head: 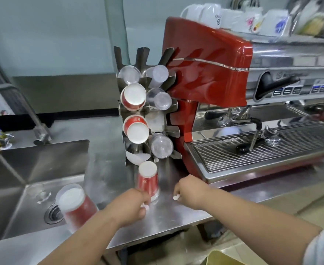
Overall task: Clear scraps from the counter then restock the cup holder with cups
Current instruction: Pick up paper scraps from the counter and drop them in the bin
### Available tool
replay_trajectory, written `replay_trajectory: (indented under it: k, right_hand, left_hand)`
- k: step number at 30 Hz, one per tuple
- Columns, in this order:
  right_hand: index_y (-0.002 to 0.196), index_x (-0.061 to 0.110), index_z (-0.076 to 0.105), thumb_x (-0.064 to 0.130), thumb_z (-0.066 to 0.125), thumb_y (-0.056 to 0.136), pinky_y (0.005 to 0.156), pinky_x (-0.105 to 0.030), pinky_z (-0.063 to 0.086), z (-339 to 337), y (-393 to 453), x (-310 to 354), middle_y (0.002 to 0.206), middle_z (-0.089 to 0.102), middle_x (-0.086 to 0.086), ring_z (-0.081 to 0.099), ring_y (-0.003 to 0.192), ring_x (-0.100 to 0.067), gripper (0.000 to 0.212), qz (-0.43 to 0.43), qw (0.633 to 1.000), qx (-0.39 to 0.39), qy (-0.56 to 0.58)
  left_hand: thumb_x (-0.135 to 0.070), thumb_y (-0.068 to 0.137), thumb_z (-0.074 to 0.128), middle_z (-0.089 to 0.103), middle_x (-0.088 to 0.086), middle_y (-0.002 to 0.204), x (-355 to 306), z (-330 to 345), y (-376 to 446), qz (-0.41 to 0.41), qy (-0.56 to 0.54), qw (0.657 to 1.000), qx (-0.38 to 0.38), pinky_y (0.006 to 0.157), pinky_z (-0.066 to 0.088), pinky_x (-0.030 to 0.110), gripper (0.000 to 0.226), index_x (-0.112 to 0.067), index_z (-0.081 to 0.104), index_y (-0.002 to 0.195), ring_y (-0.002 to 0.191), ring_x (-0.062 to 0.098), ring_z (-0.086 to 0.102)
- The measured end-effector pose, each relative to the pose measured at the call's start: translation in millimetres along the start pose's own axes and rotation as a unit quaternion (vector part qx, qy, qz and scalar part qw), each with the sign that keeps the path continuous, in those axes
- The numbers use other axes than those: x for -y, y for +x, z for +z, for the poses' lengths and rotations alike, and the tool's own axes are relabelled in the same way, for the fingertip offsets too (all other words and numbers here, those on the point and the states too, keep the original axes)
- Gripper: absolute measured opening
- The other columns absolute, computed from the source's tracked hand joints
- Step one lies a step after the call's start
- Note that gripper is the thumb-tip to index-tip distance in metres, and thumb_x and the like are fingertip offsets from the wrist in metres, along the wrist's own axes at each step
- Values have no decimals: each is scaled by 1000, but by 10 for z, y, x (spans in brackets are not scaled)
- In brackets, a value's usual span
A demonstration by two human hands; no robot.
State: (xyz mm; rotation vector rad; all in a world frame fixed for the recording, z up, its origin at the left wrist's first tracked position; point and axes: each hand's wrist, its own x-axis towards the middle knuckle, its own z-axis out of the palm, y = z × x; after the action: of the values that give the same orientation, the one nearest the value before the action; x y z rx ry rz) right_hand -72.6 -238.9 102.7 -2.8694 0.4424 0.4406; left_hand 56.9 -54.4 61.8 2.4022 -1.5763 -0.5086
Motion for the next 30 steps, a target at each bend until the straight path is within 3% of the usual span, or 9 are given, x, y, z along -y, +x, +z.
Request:
replay_trajectory:
  k: [2,5,9,13,19,22,24,26,30]
  right_hand:
    - [105,17,73,22,54,90,84,-29,51,-78,-85,65,107,71,-5,62,102,-26,24,7,1000,-7,-7]
    - [99,19,74,25,55,87,84,-35,53,-138,-238,97,101,72,-4,63,99,-26,22,35,999,-13,-2]
    - [99,18,74,23,54,88,85,-34,53,-134,-466,43,100,73,-5,62,98,-27,23,53,998,-22,6]
    - [100,17,74,18,53,87,87,-29,50,-99,-672,-118,101,73,-3,62,96,-25,25,69,997,-31,24]
    - [105,18,71,13,55,83,81,-36,54,54,-1189,-590,103,71,-2,61,96,-24,28,106,992,-56,48]
    - [96,11,70,18,55,88,67,-29,44,195,-1550,-941,84,66,-6,55,80,-26,19,144,986,-56,66]
    - [93,7,70,22,54,90,66,-26,37,305,-1811,-1182,86,68,-9,59,82,-30,22,177,978,-60,94]
    - [100,12,72,21,54,90,74,-22,34,440,-2056,-1409,101,71,-6,63,96,-27,22,202,971,-64,113]
    - [99,19,74,17,55,82,84,-26,51,835,-2416,-1873,104,73,-4,65,99,-27,25,258,952,-59,156]
  left_hand:
    - [-25,82,55,61,-1,108,-13,-50,-2,13,1,1000,3,85,49,30,19,-26,63,99,100,19,58]
    - [-24,83,54,61,0,109,-73,-130,24,39,17,999,-6,81,46,27,21,-25,63,102,101,19,56]
    - [-21,83,56,58,-3,97,-252,-250,65,74,23,997,-15,70,40,25,16,-23,63,98,85,16,51]
    - [-20,84,57,57,-6,99,-487,-273,124,100,26,994,-18,79,47,27,18,-23,64,100,95,15,56]
    - [-21,84,54,56,-8,99,-1094,-141,420,139,74,987,14,72,39,25,20,-26,63,100,96,16,55]
    - [-21,86,54,48,-13,95,-1574,19,622,173,81,981,35,61,32,16,20,-26,63,103,92,12,50]
    - [-22,86,54,48,-11,98,-1861,143,745,192,101,975,57,64,32,20,22,-24,63,106,92,12,48]
    - [-23,88,55,50,-7,99,-2094,281,862,200,115,970,83,71,33,25,20,-22,63,106,89,13,46]
    - [-25,91,54,58,-4,105,-2516,668,1039,226,118,959,124,78,41,28,17,-22,63,105,96,16,53]
